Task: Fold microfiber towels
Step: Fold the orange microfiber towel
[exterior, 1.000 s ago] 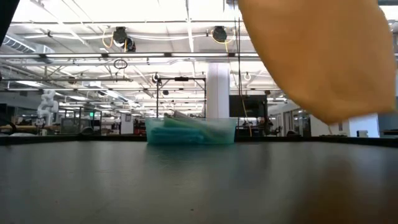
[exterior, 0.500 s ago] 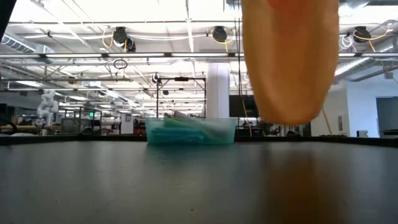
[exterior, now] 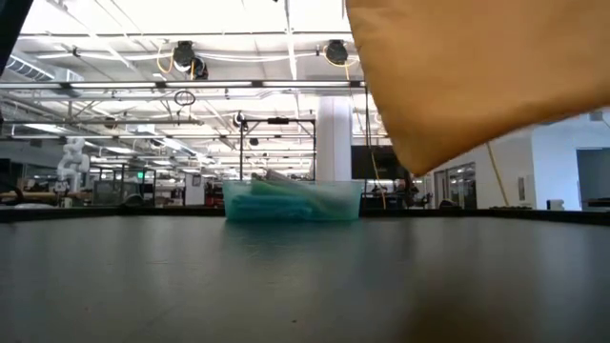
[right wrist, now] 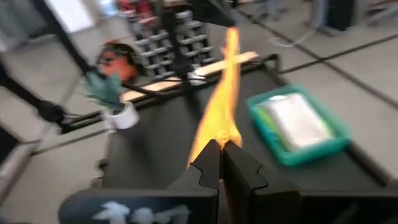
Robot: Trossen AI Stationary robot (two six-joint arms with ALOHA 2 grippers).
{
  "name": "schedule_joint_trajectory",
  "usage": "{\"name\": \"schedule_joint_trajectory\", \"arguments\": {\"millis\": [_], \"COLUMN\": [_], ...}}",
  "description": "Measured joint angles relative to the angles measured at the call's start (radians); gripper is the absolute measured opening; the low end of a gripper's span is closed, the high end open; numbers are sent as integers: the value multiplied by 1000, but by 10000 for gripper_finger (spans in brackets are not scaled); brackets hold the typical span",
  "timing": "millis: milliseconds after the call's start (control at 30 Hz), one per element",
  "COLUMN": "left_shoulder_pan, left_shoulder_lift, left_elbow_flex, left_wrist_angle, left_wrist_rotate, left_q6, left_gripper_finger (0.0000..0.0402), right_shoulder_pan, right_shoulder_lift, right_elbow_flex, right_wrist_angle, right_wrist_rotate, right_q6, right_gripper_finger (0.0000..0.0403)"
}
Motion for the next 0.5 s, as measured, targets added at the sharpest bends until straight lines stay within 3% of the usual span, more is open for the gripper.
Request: {"name": "schedule_joint_trajectory", "arguments": {"millis": [300, 500], "left_shoulder_pan": [107, 126], "left_shoulder_lift": [0, 13], "left_elbow_flex": [0, 0], "left_wrist_angle": [1, -3], "left_wrist_rotate": [93, 105], "left_q6": [40, 44], "left_gripper_finger": [0, 0], "right_shoulder_pan": [0, 1], "right_shoulder_lift": [-1, 2], "right_elbow_flex": [102, 116], "right_wrist_angle": [-240, -286], "right_wrist_rotate": [252, 322], "right_q6": [-87, -137], "right_gripper_finger": [0, 0]}}
